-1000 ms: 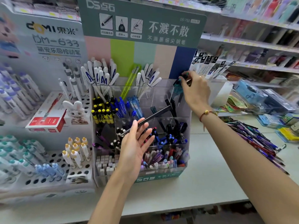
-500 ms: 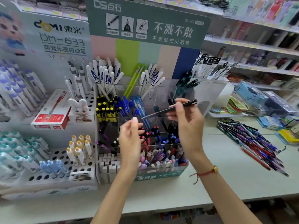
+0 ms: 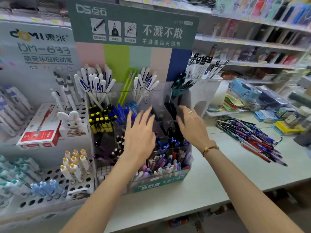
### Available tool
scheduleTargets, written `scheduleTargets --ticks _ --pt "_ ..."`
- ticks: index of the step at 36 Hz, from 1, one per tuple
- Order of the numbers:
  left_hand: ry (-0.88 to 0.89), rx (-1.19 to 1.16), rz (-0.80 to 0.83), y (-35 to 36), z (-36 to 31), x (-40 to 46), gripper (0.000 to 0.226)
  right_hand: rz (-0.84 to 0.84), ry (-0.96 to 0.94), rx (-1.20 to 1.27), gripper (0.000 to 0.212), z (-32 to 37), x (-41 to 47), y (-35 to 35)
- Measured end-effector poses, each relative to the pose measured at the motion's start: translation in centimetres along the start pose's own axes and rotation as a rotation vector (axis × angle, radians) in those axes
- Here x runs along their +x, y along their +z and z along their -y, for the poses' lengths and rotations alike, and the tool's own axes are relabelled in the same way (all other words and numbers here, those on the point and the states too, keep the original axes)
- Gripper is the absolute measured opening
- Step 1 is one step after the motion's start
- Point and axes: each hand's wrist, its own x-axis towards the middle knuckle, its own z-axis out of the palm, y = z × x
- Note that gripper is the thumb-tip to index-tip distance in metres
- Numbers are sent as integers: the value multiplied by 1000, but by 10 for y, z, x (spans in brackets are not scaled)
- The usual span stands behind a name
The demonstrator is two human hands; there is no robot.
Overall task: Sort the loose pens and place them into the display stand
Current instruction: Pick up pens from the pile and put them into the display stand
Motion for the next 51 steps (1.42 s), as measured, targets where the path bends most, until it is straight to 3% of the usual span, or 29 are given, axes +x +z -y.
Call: scheduleTargets --ticks 4,8,11,15,18,22,27,33,36,41,47,51 --pt "-43 -38 -87 2 -5 -3 51 -48 -35 147 46 -11 -16 -10" --pt "-40 -78 -225 -6 -29 -6 41 -142 28 251 35 -41 -38 -24" --pt "32 -168 -280 -11 -66 4 32 -73 129 288 20 -81 -49 -27" --pt "142 -261 -170 1 -132 31 22 201 282 220 14 -155 -57 -25" --pt "168 -302 39 24 -187 54 23 429 365 168 16 -224 -65 -21" --pt "144 -306 261 81 -246 81 30 550 426 135 17 -307 -78 -16" --pt "102 -283 465 162 -300 109 31 572 481 34 28 -395 -97 -10" --pt "99 -257 566 246 -336 143 49 565 419 -214 63 -461 -113 30" --pt "126 -244 597 277 -346 168 60 460 375 -232 81 -481 -118 59" --pt "248 -118 551 321 -362 217 77 376 279 -264 70 -505 -109 90" --pt "349 25 678 365 -367 249 85 376 208 -273 66 -534 -105 99" --pt "402 21 559 368 -368 251 81 417 202 -274 71 -548 -103 96"
